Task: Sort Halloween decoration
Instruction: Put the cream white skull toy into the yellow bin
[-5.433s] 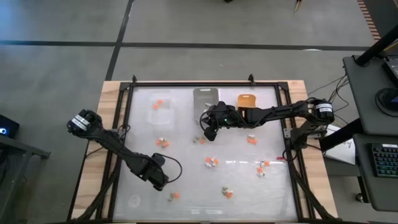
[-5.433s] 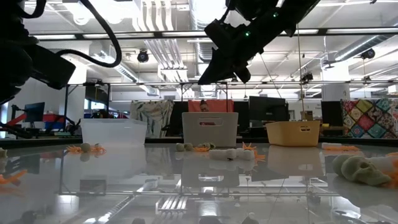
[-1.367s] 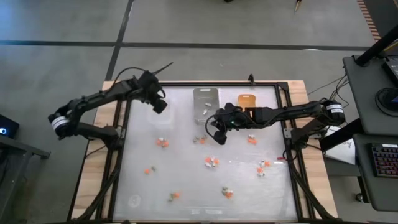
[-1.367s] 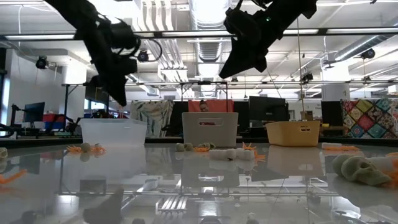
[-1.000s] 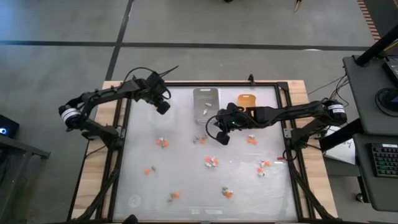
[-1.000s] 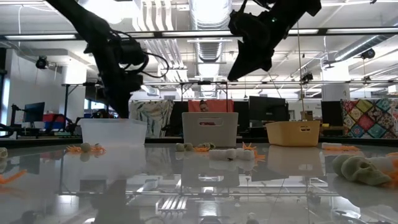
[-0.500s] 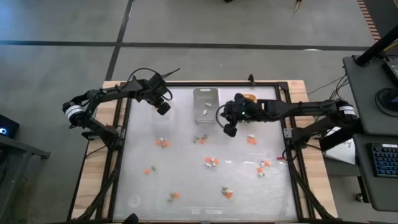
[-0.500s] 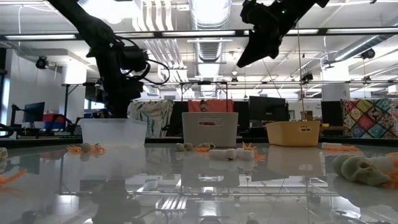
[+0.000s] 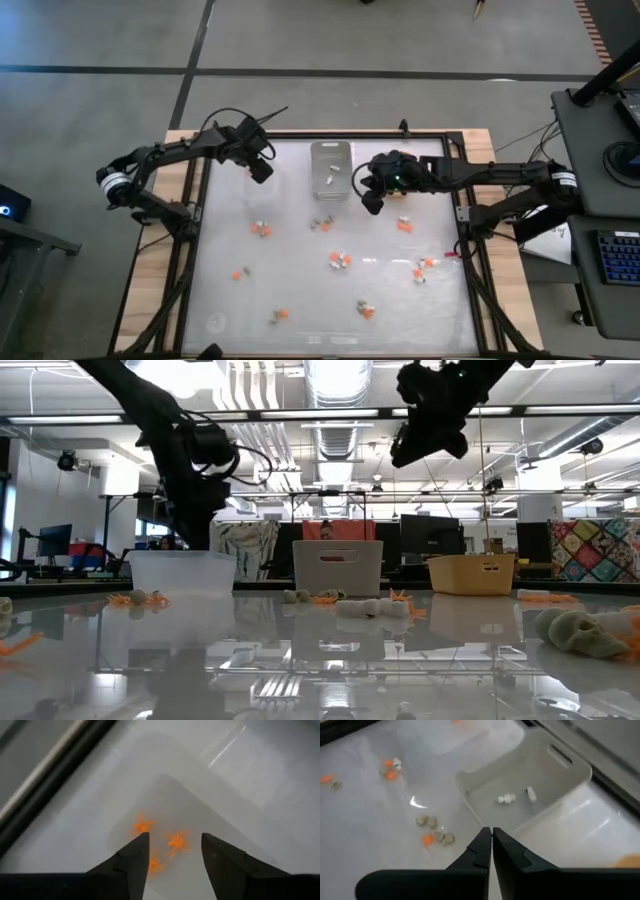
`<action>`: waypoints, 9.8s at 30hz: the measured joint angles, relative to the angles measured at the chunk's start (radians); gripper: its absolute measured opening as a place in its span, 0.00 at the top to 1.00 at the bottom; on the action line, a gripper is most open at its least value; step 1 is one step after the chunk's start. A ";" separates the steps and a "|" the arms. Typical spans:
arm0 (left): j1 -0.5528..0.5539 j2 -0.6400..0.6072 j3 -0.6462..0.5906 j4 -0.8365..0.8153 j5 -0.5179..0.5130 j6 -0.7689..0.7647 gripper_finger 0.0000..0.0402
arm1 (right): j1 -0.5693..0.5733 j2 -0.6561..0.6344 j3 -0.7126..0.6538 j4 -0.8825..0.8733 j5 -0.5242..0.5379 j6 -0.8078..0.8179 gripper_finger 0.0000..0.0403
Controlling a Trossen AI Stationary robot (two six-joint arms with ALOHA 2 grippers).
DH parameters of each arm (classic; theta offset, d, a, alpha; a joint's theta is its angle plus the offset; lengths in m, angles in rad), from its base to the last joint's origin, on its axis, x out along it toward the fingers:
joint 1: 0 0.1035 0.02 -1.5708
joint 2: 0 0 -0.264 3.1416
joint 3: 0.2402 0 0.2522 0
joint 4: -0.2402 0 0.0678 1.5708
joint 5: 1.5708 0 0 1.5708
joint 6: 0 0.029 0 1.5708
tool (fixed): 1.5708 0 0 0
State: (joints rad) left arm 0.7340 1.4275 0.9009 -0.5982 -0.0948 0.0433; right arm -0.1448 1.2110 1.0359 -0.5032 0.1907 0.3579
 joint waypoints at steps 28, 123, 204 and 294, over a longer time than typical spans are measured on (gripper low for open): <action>-0.008 -0.125 0.000 0.602 0.865 0.120 0.60 | 0.083 0.011 -0.192 -0.461 -0.391 0.518 0.98; -0.458 -0.136 -0.274 1.070 0.520 -0.232 0.62 | 0.151 0.623 -0.254 0.991 0.071 -0.351 0.78; -0.458 -0.136 -0.275 1.070 0.520 -0.209 0.62 | 0.166 0.653 -0.254 1.080 0.124 -0.348 0.77; -0.452 -0.136 -0.275 1.194 0.520 -0.213 0.62 | -0.108 -0.090 -0.254 -0.149 0.369 0.430 0.98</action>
State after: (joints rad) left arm 0.2816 1.2919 0.6258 0.5962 0.4255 -0.1696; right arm -0.2525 1.1205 0.7815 -0.6522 0.5592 0.7878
